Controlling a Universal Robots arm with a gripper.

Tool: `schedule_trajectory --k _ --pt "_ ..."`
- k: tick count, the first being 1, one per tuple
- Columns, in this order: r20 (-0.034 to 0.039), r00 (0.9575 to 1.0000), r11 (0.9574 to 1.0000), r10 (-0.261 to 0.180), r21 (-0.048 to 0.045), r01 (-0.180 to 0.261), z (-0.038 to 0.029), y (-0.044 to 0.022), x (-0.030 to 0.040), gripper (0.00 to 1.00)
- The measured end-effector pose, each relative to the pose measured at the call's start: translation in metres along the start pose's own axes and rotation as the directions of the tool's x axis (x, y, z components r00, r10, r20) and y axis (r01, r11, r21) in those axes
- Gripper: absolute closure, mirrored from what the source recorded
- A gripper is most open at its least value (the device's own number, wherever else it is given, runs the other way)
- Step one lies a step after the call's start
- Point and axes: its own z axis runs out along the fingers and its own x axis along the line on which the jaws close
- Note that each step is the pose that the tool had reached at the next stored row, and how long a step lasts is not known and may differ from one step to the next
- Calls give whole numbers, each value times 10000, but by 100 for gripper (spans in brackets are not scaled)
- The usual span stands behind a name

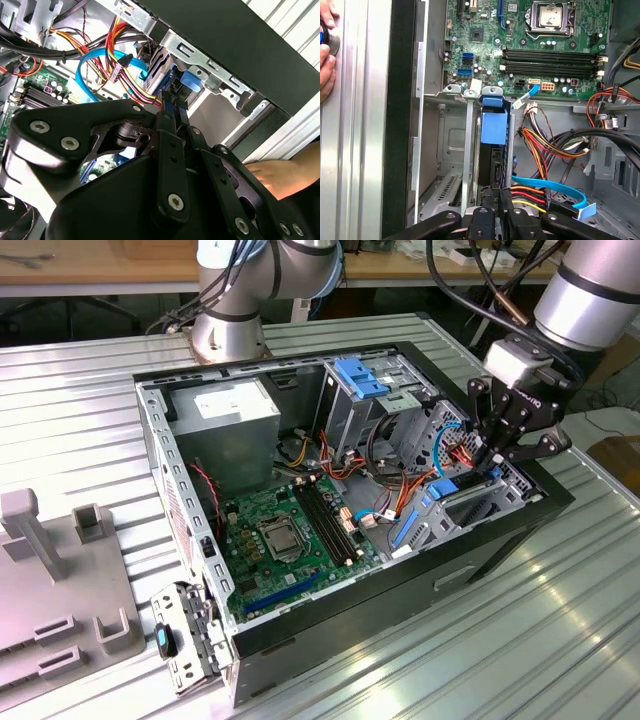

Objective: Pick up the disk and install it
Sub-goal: 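Insert the first disk wire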

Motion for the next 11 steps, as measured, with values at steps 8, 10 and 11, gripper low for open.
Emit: schedule_trajectory --k 8,10,11 --pt "1 10000 10000 3 0 -3 29 1 -1 84" --pt "4 10000 10000 19 -1 -19 27 0 -1 84" --pt "4 10000 10000 46 -2 -46 24 -2 -1 84"
